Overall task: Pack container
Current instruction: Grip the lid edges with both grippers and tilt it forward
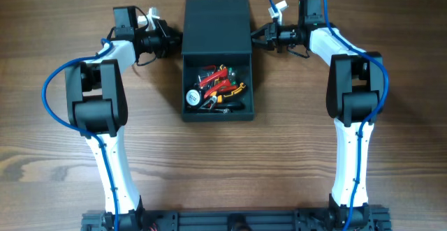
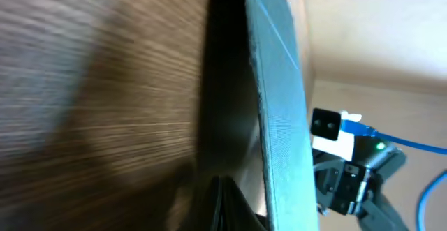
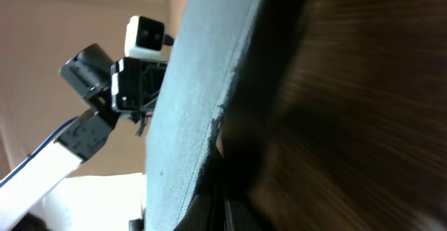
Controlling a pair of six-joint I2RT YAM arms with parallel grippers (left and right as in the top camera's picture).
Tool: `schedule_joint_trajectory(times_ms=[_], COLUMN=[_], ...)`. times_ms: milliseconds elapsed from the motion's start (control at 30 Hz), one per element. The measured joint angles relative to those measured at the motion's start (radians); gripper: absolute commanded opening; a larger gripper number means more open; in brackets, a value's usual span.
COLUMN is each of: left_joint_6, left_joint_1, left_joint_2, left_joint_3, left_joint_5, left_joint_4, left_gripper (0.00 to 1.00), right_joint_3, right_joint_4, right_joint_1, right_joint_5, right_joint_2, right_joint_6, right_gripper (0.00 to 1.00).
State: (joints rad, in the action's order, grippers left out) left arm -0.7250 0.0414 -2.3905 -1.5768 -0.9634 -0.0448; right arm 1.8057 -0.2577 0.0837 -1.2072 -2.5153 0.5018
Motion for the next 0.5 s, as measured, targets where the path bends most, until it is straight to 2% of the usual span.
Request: schedule_joint_trajectory(times_ms=[200, 500], left_joint_6=[-0.044, -0.049], left_joint_1=[-0.002, -0.018], left_joint_2=[-0.002, -0.001], left_joint_3=[-0.026, -0.034], left_joint_5=[-0.072, -0.082], left_joint_4=[0.003, -0.003], left_gripper=[0.04, 0.04], right_joint_3=[0.0, 0.0], right_joint_4=[0.035, -0.013], right_joint_1=[0.0, 0.0], right_joint_5=[-0.061, -0.088], right_joint_2=[0.0, 0.0], right_joint_6=[0.012, 0.051], right_gripper=[0.04, 0.04])
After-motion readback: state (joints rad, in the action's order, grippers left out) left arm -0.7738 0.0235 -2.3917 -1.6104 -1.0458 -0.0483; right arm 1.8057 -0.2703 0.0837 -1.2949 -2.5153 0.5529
